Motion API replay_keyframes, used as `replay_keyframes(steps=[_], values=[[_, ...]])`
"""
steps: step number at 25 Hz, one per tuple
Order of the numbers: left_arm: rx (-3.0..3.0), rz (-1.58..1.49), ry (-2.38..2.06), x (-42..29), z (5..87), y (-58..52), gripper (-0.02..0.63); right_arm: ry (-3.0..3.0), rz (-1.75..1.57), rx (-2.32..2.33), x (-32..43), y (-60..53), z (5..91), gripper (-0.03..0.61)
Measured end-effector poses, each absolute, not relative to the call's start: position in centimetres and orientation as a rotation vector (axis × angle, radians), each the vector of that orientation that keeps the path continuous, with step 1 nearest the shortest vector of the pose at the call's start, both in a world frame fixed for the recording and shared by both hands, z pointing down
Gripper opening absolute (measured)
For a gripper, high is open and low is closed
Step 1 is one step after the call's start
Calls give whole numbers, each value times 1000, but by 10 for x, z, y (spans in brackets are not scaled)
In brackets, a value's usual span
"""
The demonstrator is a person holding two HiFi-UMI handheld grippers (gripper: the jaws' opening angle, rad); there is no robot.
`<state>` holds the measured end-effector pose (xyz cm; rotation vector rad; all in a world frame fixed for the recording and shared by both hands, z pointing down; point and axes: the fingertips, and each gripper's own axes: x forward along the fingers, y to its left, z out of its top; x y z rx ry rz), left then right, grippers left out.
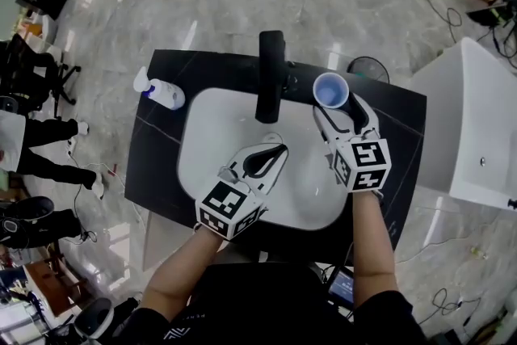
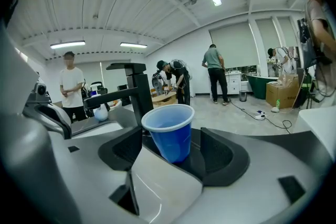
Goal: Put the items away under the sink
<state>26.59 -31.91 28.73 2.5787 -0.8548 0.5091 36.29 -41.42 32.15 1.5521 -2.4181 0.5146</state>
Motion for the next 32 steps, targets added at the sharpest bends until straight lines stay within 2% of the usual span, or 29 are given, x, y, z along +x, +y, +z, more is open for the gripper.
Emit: replay_keyframes(steps=[9, 32], values=[[2554, 501, -882, 258, 292, -325, 12, -2397, 481, 1555, 354, -436, 325, 328], [2518, 463, -956, 227, 293, -324, 12, -2338, 355, 1515, 346, -432, 318, 319]])
